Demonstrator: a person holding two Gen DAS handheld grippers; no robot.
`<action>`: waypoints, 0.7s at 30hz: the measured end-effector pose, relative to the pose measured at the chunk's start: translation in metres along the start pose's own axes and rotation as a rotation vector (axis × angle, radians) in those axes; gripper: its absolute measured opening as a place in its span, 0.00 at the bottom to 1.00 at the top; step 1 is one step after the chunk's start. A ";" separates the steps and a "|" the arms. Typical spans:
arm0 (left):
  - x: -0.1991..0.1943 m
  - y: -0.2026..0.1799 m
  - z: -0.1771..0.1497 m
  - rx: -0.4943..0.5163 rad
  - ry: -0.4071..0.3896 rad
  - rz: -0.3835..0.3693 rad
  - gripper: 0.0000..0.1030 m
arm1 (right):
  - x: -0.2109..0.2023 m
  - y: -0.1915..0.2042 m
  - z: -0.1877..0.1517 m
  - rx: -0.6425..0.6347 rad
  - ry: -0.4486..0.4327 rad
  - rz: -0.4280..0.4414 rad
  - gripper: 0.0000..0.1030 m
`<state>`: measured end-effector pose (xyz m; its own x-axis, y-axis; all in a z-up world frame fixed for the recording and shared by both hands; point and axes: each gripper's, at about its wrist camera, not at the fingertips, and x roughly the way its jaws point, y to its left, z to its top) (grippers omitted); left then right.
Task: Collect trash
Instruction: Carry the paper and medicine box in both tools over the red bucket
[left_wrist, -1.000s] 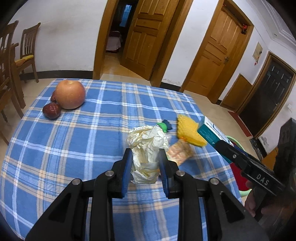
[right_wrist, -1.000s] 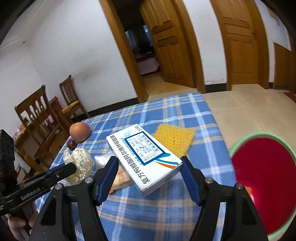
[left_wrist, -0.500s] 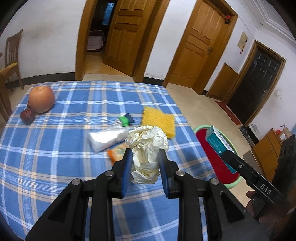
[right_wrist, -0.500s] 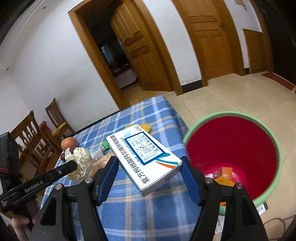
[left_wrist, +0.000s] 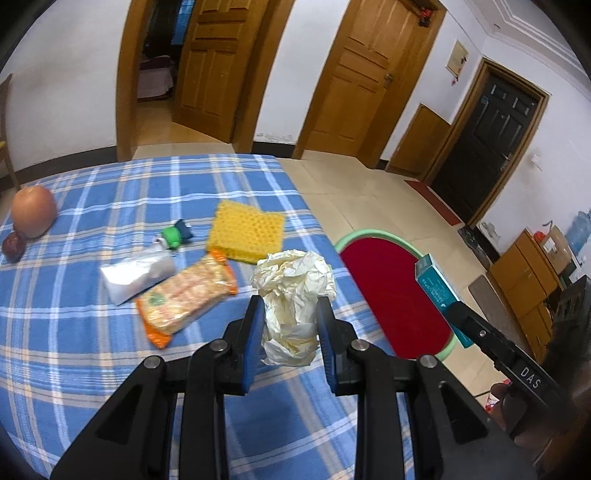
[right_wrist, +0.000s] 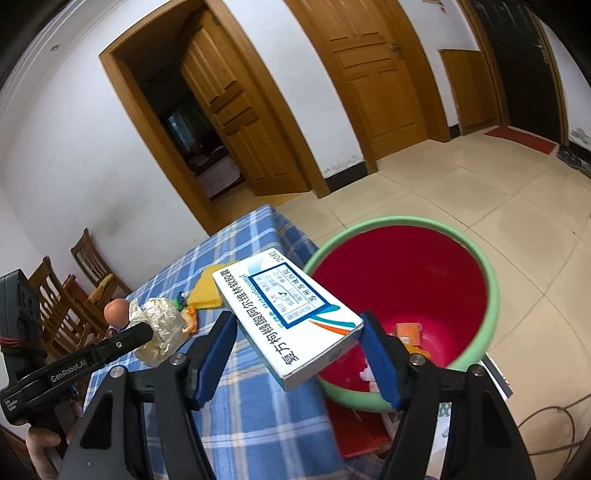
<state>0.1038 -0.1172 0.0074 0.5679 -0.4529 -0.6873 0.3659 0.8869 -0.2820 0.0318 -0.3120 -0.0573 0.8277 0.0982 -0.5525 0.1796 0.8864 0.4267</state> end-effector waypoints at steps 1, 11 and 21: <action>0.002 -0.003 0.000 0.006 0.003 -0.002 0.27 | -0.001 -0.003 0.000 0.007 -0.001 -0.004 0.68; 0.028 -0.045 0.005 0.087 0.040 -0.039 0.27 | -0.006 -0.045 -0.003 0.094 0.007 -0.069 0.68; 0.053 -0.081 0.008 0.154 0.073 -0.078 0.27 | -0.007 -0.083 -0.005 0.163 0.016 -0.156 0.68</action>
<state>0.1105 -0.2134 -0.0008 0.4806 -0.5067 -0.7157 0.5181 0.8226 -0.2344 0.0083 -0.3841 -0.0917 0.7751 -0.0259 -0.6313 0.3892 0.8066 0.4449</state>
